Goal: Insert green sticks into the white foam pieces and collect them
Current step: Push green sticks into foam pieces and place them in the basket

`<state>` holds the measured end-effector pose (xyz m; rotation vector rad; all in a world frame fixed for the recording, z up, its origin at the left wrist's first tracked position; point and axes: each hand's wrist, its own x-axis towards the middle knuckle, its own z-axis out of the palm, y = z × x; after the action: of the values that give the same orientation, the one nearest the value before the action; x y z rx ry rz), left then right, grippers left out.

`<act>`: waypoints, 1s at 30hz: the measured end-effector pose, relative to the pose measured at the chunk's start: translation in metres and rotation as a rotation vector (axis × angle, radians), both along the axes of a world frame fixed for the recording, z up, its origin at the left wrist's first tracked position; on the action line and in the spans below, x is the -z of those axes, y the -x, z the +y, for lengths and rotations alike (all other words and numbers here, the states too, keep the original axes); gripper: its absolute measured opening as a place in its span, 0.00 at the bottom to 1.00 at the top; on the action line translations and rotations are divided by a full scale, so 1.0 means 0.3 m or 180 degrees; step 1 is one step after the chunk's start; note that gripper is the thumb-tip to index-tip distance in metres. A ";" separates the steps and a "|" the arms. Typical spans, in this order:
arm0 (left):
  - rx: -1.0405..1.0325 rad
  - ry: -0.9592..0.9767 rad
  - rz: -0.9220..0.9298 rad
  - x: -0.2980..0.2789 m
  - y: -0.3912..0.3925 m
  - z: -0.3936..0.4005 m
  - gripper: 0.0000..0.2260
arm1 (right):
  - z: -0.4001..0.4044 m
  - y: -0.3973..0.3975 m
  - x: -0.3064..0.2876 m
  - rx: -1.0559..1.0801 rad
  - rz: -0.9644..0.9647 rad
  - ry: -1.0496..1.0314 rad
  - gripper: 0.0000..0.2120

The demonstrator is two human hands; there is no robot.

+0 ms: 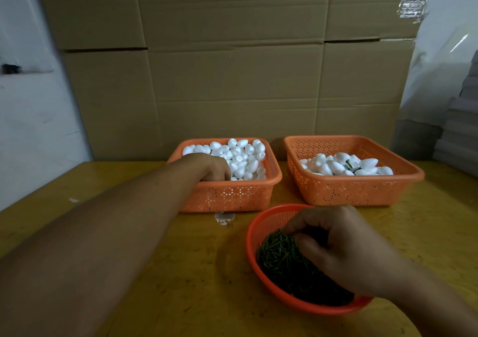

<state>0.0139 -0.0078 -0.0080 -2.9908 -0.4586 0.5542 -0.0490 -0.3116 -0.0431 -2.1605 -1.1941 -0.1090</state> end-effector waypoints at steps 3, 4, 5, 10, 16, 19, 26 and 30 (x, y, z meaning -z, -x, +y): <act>0.0071 -0.0102 0.0033 0.009 -0.008 0.001 0.19 | 0.003 0.002 0.002 0.0004 0.0010 0.0007 0.11; 0.0053 0.0003 0.0076 0.020 -0.017 0.008 0.20 | 0.004 0.002 0.003 0.0005 0.0009 0.0020 0.12; 0.0025 0.0100 0.0114 0.019 -0.020 0.010 0.20 | 0.005 0.001 0.003 0.0008 -0.0003 0.0040 0.12; -0.0015 0.0248 0.0052 0.023 -0.039 0.014 0.29 | 0.006 0.001 0.005 -0.0011 -0.0011 0.0148 0.13; -0.0023 0.0374 -0.0060 0.022 -0.040 0.015 0.26 | 0.005 -0.003 0.006 -0.0002 -0.0067 0.0124 0.11; -0.0067 0.0408 -0.0015 0.027 -0.036 0.015 0.24 | 0.005 -0.003 0.008 0.0019 -0.0104 0.0124 0.11; 0.0050 0.0215 -0.0345 0.032 -0.026 0.018 0.12 | 0.002 -0.012 0.015 -0.0006 -0.0131 0.0146 0.11; -0.0007 0.0191 -0.0804 0.017 -0.010 0.030 0.07 | -0.002 -0.018 0.015 0.0016 -0.0168 0.0188 0.11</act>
<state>0.0169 0.0010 -0.0132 -3.1320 -0.4682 0.1926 -0.0435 -0.3123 -0.0476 -2.2244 -1.2361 -0.1351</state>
